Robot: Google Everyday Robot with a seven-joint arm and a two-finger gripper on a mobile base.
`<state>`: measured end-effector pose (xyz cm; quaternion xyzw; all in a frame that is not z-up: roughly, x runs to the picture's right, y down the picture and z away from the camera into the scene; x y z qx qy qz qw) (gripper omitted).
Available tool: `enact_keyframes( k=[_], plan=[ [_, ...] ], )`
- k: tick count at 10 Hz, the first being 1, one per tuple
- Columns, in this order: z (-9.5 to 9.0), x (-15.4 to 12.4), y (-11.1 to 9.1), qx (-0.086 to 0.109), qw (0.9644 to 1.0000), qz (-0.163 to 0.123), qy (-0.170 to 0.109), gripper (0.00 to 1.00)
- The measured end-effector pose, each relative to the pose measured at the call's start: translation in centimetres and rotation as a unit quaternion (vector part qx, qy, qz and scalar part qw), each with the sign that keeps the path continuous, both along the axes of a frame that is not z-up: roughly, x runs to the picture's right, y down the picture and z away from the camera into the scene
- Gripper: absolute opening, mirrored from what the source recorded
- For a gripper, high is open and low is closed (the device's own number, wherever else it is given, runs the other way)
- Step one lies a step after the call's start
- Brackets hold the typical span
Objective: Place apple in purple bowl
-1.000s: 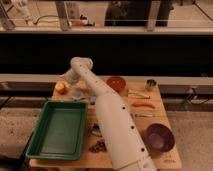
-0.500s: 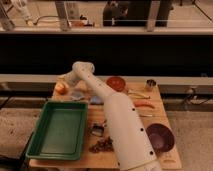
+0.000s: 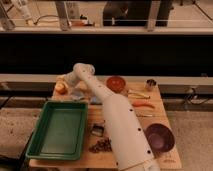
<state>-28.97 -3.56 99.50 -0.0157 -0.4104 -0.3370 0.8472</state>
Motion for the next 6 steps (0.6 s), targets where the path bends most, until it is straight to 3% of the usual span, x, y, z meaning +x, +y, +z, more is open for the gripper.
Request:
enact_keyframes(
  k=[3, 6],
  plan=[
    [0.2, -1.9, -0.4, 0.003, 0.9999, -0.008, -0.01, 0.8],
    [1.0, -2.4, 0.1, -0.008, 0.9998, -0.008, -0.014, 0.8]
  ],
)
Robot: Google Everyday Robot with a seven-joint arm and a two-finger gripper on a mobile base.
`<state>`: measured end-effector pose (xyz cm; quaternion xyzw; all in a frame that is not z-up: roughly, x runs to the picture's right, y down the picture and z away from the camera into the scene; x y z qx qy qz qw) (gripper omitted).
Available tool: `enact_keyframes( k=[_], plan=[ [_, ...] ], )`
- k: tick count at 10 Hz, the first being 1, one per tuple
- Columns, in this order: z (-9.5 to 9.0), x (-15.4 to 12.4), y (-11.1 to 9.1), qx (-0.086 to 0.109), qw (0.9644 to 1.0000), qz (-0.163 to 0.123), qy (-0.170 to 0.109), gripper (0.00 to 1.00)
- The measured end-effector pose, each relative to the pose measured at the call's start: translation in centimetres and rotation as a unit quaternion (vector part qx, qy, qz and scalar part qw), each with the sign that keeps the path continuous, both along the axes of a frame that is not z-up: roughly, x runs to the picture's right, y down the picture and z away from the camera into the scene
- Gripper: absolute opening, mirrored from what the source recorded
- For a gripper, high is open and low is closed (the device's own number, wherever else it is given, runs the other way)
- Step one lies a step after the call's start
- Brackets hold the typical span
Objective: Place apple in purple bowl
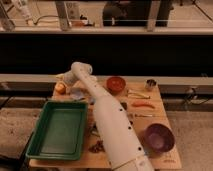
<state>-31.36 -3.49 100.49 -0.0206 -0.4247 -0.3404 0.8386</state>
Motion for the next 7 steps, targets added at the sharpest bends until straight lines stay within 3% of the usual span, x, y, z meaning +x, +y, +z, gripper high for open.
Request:
enact_keyframes(
  k=[1, 3, 7],
  plan=[
    [0.0, -0.5, 0.2, -0.004, 1.0, -0.003, -0.003, 0.79],
    [0.2, -0.5, 0.6, -0.013, 0.9999, -0.006, -0.005, 0.66],
    [-0.1, -0.3, 1.4, -0.03, 0.9995, -0.013, -0.001, 0.24]
  ],
)
